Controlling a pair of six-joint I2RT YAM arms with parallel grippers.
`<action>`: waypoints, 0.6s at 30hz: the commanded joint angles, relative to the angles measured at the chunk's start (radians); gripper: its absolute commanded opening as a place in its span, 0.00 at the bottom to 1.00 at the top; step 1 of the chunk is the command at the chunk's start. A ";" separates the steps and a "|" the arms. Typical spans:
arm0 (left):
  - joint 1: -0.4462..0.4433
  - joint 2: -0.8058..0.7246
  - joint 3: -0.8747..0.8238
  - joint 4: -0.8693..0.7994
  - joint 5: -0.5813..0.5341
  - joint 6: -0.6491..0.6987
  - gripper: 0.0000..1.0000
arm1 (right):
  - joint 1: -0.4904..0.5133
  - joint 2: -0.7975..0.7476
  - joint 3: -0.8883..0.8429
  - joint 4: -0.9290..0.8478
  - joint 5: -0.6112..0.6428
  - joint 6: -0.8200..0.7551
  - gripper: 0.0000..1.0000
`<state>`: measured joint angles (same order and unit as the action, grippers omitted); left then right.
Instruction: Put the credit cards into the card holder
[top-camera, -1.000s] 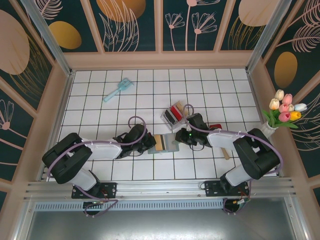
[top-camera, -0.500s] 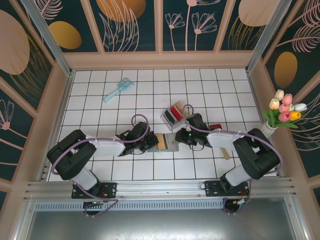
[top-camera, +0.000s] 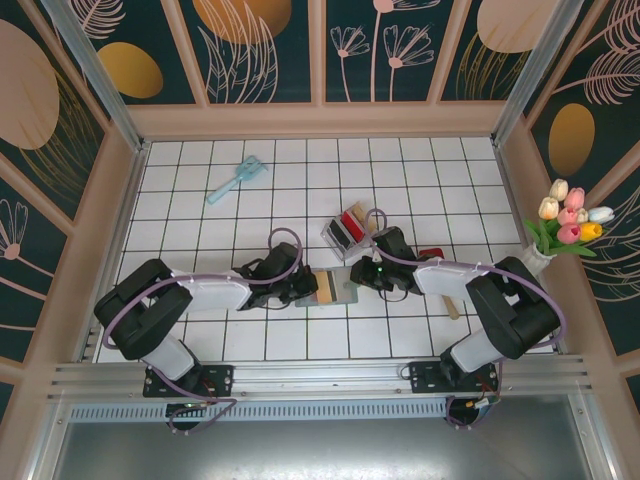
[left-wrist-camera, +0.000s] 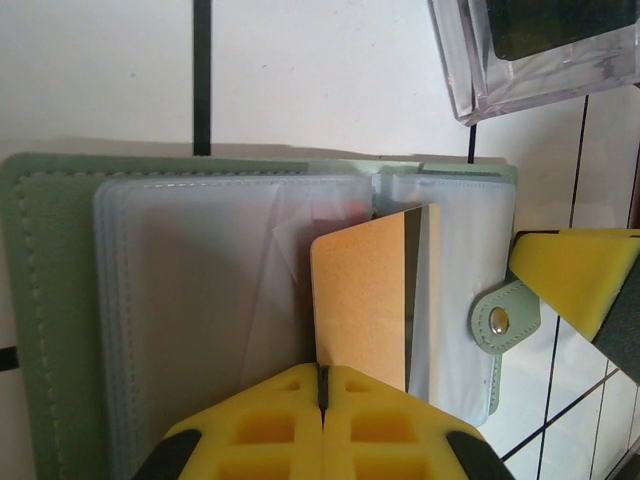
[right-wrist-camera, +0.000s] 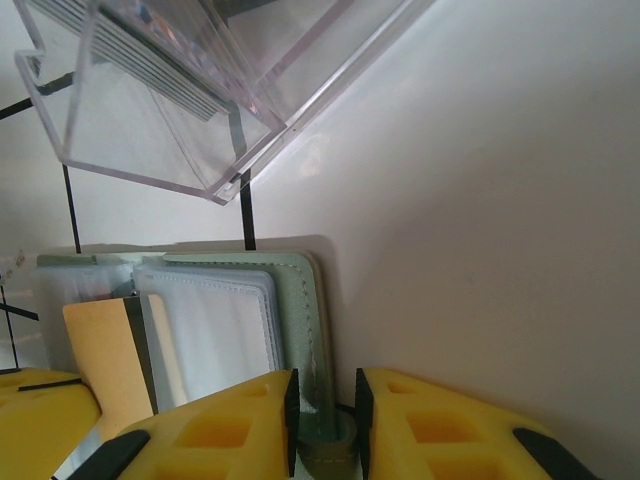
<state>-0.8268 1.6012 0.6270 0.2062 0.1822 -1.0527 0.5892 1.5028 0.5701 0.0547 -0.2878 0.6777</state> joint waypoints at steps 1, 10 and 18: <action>-0.007 0.047 0.066 -0.079 0.015 0.067 0.00 | 0.018 0.025 0.017 0.000 -0.015 -0.019 0.25; -0.006 0.098 0.128 -0.035 0.061 0.072 0.08 | 0.021 0.022 0.017 0.011 -0.031 -0.009 0.25; -0.014 0.106 0.151 0.034 0.145 0.072 0.19 | 0.021 0.025 0.023 0.007 -0.035 -0.012 0.25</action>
<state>-0.8291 1.6981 0.7448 0.1905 0.2756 -0.9955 0.5919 1.5063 0.5720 0.0597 -0.2893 0.6781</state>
